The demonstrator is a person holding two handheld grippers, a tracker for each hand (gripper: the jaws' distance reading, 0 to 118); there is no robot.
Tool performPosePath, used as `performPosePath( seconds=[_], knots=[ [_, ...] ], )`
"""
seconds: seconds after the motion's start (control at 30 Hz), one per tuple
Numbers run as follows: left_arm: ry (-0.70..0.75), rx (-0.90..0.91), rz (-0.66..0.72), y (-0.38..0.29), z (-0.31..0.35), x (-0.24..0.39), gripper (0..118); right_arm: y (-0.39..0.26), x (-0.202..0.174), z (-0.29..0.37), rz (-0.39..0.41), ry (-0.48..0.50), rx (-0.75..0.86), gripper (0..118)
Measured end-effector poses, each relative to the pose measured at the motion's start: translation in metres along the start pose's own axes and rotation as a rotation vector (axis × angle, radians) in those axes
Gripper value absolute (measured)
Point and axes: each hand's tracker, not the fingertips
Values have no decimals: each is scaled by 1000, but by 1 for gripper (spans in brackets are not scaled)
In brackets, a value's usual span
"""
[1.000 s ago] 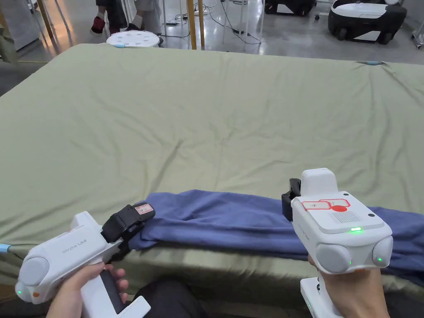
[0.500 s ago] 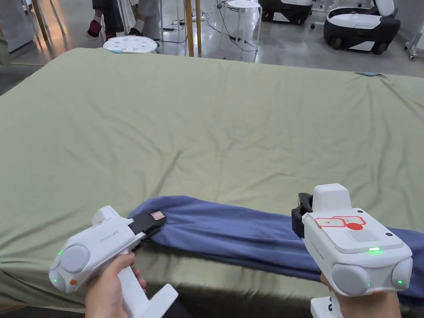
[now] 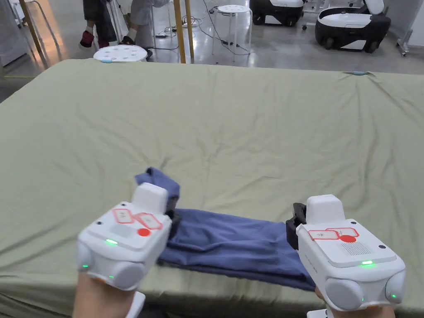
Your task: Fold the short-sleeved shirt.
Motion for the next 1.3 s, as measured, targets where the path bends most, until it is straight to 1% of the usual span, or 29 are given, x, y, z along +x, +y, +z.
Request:
performPosePath(
  seconds=[0.1, 0.17, 0.2, 0.27, 0.3, 0.33, 0.37, 0.4, 0.43, 0.47, 0.5, 0.57, 0.6, 0.63, 0.67, 0.7, 0.77, 0.8, 0.83, 0.87, 0.93, 1.0, 1.07, 1.17, 1.23, 1.3],
  knots=[
    [-81, -42, -127, 8, -15, 65, 10, -6, 16, 4, -15, -8, -6, 2],
    [-135, -109, -132, 4, -32, 94, 9, -11, 28, 9, -26, -17, -15, 2],
    [-134, -151, -130, -1, -41, 103, 9, -13, 33, 11, -30, -28, -16, 2],
    [-104, -201, -174, -15, -57, 117, 10, -17, 43, 13, -36, -42, -23, 2],
    [-113, -175, -159, -19, -57, 117, 16, -18, 47, 14, -34, -45, -22, 2],
    [-160, -132, -120, -21, -52, 113, 32, -20, 49, 15, -23, -55, -17, 2],
    [-194, -115, -73, -18, -48, 110, 58, -21, 51, 16, -17, -62, -13, 2],
    [-201, -112, -44, -12, -42, 107, 92, -20, 54, 17, -16, -61, -14, 1],
    [-204, -92, -26, -6, -37, 104, 105, -20, 56, 16, -21, -54, -18, 1],
    [-209, -61, 23, 3, -29, 98, 105, -19, 57, 15, -31, -45, -28, 1],
    [-214, -39, 93, 12, -20, 89, 101, -20, 56, 15, -31, -43, -32, 1],
    [-201, 19, 248, 23, -8, 66, 99, -19, 54, 15, -15, -37, -36, 1],
    [-170, 10, 331, 25, -8, 54, 92, -19, 53, 16, -11, -32, -35, 2],
    [-153, -23, 402, 24, -12, 45, 77, -20, 53, 17, -12, -25, -36, 2],
    [-157, -58, 465, 21, -16, 34, 48, -19, 52, 17, -14, -21, -37, 2],
    [-161, -77, 494, 15, -23, 29, 0, -20, 52, 17, -15, -19, -38, 1],
    [-162, -122, 472, 1, -37, 29, 0, -20, 51, 17, -20, -13, -40, 2],
    [-213, -155, 462, -4, -41, 33, 0, -21, 53, 15, -24, -11, -41, 1],
    [-302, -191, 459, -9, -44, 39, 0, -22, 53, 15, -27, -12, -41, 2],
    [-357, -194, 454, -12, -46, 50, 0, -22, 53, 16, -30, -14, -41, 2],
    [-386, -219, 415, -11, -51, 79, 0, -24, 55, 15, -32, -20, -44, 2],
    [-401, -212, 412, -10, -51, 100, 0, -25, 57, 16, -40, -24, -49, 2],
    [-501, -262, 450, -10, -62, 118, 0, -27, 59, 16, -43, -29, -51, 1],
    [-493, -236, 361, -3, -61, 135, 0, -27, 59, 16, -31, -32, -56, 1],
    [-456, -224, 370, 0, -57, 127, 0, -25, 59, 16, -30, -34, -57, 1],
    [-388, -159, 431, 9, -43, 101, 0, -25, 59, 15, -19, -38, -54, 1]
  ],
)
